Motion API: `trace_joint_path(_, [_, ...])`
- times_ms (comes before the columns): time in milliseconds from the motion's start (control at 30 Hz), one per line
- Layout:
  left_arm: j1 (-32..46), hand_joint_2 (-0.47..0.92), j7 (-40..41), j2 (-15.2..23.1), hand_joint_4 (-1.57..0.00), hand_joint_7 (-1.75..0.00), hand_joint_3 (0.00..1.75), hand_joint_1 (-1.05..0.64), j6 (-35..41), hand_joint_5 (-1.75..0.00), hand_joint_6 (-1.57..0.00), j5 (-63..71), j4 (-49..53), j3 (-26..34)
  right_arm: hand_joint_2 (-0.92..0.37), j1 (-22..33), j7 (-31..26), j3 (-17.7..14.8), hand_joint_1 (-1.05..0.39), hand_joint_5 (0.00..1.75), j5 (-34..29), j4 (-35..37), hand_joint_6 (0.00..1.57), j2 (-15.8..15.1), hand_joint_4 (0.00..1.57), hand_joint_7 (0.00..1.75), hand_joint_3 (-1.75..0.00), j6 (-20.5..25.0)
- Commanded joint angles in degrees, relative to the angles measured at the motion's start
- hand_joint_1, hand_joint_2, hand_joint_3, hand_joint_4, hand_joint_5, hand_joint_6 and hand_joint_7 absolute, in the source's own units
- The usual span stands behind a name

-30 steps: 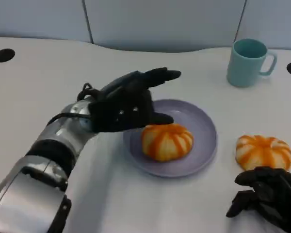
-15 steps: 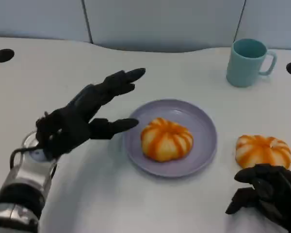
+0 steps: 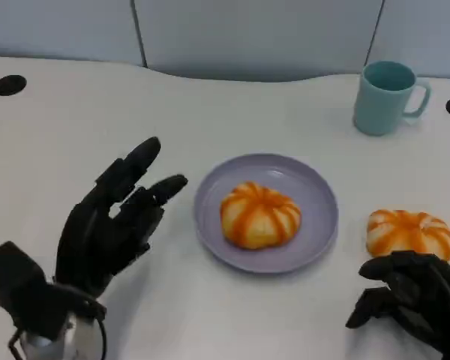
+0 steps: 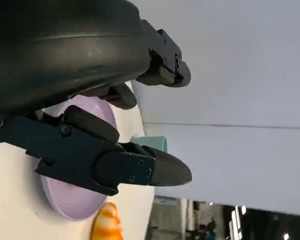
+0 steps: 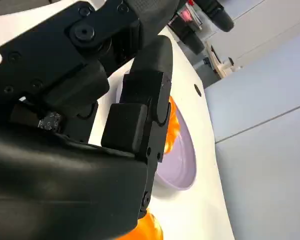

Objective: Grasp the bread from the table and place it into the plate.

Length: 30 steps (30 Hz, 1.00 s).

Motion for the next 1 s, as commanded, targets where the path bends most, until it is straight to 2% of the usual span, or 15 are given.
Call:
trace_joint_path(33, [6.2,0.92,3.9,-1.2,-0.6,-0.08,0.22,-0.51,8.1,-0.45,-0.57,-1.3,-9.4,0.4,-0.68,0.0,-0.9,-0.1,-0.98,0.47,-0.2,-0.8,1.57,-0.1,1.52,0.01,0.0,0.1])
trace_joint_path(100, [8.6,0.92,5.1,-1.6,-0.59,-0.06,0.22,-0.48,12.3,-0.57,-0.65,-1.9,-13.4,0.4,-0.68,0.3,-1.4,0.1,-0.99,0.47,-0.4,-1.5,1.57,-0.1,1.52,0.02,0.0,0.4])
trace_joint_path(167, [9.8,0.92,5.8,-1.8,-0.58,-0.06,0.23,-0.46,14.8,-0.62,-0.68,-2.0,-15.7,0.5,-0.68,0.5,-1.6,0.2,-0.99,0.47,-0.5,-1.8,1.57,-0.1,1.52,0.02,0.0,0.4])
trace_joint_path(200, [10.7,0.92,6.0,-1.9,-0.58,-0.06,0.23,-0.46,15.5,-0.63,-0.68,-1.9,-16.4,0.6,-0.68,0.6,-1.7,0.3,-1.0,0.47,-0.4,-2.2,1.57,0.0,1.52,0.02,0.0,0.7])
trace_joint_path(267, [12.1,0.92,6.3,-2.0,-0.58,-0.05,0.2,-0.44,16.6,-0.78,-0.72,-1.8,-17.4,0.8,-0.67,0.8,-1.8,0.3,-1.0,0.48,-0.3,-2.7,1.57,-0.1,1.52,0.02,0.0,1.2])
trace_joint_path(400, [15.1,0.92,11.4,-2.4,-0.68,-0.09,0.17,-0.45,19.3,-0.94,-0.83,0.6,-19.9,1.0,-0.68,1.1,-1.7,0.4,-1.0,0.48,-0.3,-3.2,1.57,-0.1,1.51,0.01,0.0,1.1])
trace_joint_path(500, [16.3,0.92,12.4,-2.3,-0.67,-0.09,0.2,-0.42,22.2,-1.08,-0.86,0.0,-21.3,1.3,-0.69,1.3,-1.5,0.4,-0.98,0.49,-0.4,-3.4,1.56,-0.2,1.5,0.01,-0.01,0.8])
trace_joint_path(700, [17.5,0.92,13.1,-2.6,-0.68,-0.11,0.2,-0.4,24.9,-1.13,-0.89,-0.1,-22.0,2.0,-0.7,1.7,-1.4,0.3,-0.99,0.48,-0.2,-3.8,1.57,-0.4,1.51,0.01,0.0,1.1])
trace_joint_path(900, [18.9,0.92,13.5,-2.2,-0.65,-0.13,0.17,-0.45,27.3,-1.29,-0.92,0.5,-22.9,2.2,-0.71,2.3,-1.2,0.3,-0.94,0.47,-0.3,-4.5,1.55,-0.5,1.5,0.01,-0.01,1.1])
trace_joint_path(1000, [19.4,0.92,14.0,-2.3,-0.63,-0.21,0.18,-0.44,27.7,-1.38,-0.95,1.0,-23.4,2.1,-0.71,2.7,-1.6,0.4,-0.94,0.47,-0.4,-5.4,1.56,-0.4,1.52,0.01,0.0,1.5])
